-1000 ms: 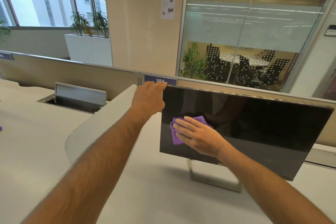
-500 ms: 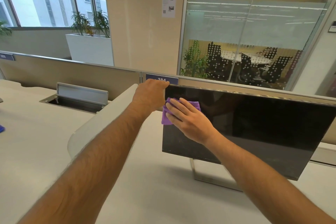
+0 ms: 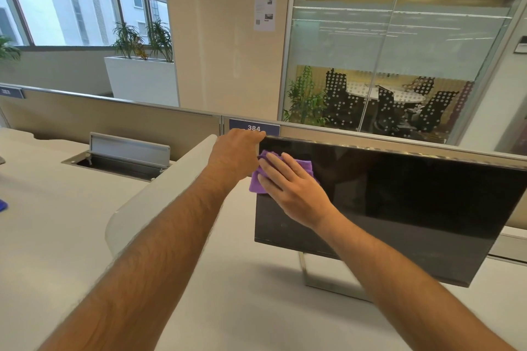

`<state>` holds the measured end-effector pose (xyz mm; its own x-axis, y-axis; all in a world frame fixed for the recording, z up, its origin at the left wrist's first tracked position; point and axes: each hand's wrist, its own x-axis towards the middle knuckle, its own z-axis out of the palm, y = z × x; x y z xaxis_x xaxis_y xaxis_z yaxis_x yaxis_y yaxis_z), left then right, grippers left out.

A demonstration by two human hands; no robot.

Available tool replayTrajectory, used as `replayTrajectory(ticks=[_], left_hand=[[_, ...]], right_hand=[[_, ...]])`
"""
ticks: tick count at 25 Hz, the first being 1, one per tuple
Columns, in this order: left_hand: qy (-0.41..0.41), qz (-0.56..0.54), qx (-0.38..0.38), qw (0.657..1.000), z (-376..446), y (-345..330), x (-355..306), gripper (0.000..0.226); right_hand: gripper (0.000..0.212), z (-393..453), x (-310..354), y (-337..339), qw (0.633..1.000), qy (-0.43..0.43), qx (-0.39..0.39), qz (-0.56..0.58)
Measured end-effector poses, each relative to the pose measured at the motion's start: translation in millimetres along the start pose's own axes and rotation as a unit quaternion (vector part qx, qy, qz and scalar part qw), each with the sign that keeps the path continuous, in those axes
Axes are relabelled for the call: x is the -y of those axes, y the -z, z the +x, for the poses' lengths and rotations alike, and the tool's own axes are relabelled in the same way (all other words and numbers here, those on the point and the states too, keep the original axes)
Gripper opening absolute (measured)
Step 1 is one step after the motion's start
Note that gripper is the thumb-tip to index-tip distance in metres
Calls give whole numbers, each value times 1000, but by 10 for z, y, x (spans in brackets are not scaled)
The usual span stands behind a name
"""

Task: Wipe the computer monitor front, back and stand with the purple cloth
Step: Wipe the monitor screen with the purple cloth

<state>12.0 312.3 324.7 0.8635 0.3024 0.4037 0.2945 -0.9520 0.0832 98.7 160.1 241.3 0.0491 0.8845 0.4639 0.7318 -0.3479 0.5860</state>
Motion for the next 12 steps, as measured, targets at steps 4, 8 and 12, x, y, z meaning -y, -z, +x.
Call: replayTrajectory(ticks=[4,8,12], left_hand=[[14,-6,-14,1000,-18,14,4,59],[14,-6,-18,1000,-30,20,-28,59],[12,6,-4,1000,-3,37,-44,62]], right_hand=[[69,-212,136,-137,976,185,102,-43],[74,-251,141,-128,979,156,118,-62],[70,-50,-55,37,997,57,22,-44]])
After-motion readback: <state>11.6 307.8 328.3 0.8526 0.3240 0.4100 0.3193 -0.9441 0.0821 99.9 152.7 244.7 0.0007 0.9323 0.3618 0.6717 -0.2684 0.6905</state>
